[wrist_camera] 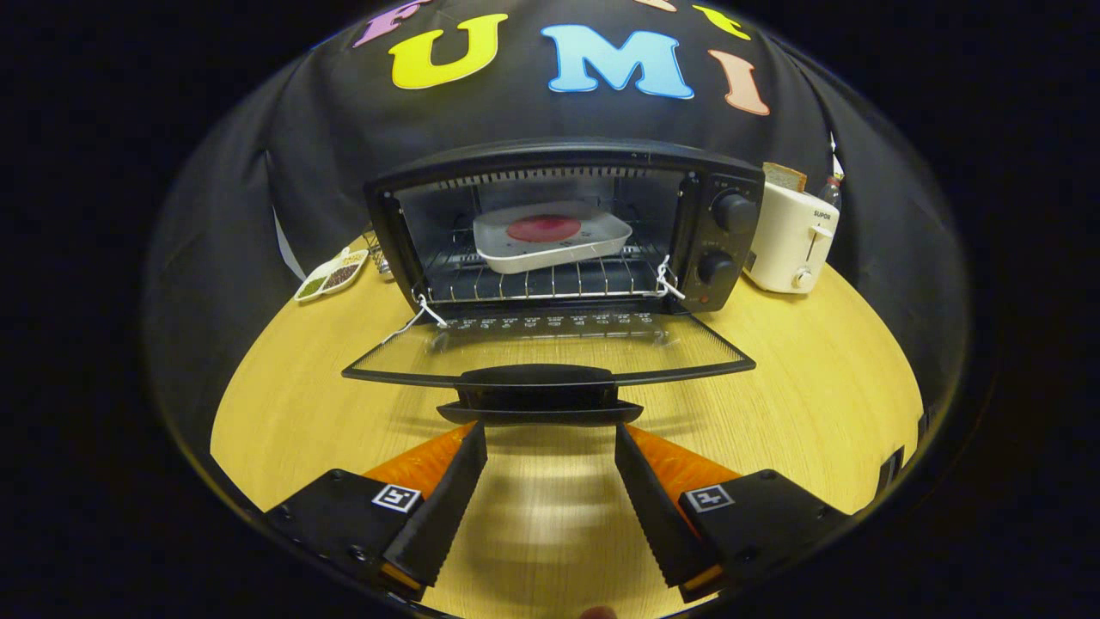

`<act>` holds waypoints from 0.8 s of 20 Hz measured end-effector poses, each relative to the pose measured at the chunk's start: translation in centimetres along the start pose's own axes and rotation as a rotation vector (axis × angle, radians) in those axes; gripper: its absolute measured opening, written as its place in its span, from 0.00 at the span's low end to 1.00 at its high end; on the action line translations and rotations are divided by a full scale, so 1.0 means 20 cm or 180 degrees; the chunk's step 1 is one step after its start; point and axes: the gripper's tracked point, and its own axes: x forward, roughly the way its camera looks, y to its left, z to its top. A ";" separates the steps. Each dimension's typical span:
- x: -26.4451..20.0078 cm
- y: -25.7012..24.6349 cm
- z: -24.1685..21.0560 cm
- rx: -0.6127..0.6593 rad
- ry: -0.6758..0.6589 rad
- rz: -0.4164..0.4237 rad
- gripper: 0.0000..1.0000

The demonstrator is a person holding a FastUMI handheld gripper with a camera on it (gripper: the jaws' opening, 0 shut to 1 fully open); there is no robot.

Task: Open the toaster oven, put the food inside, and close the toaster oven door.

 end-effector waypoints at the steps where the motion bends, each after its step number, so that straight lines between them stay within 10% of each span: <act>1: -0.01 0.00 0.02 0.0002 -0.0046 -0.0004 0.95; 16: -0.16 0.01 0.44 -0.0308 -0.0899 -0.0128 0.96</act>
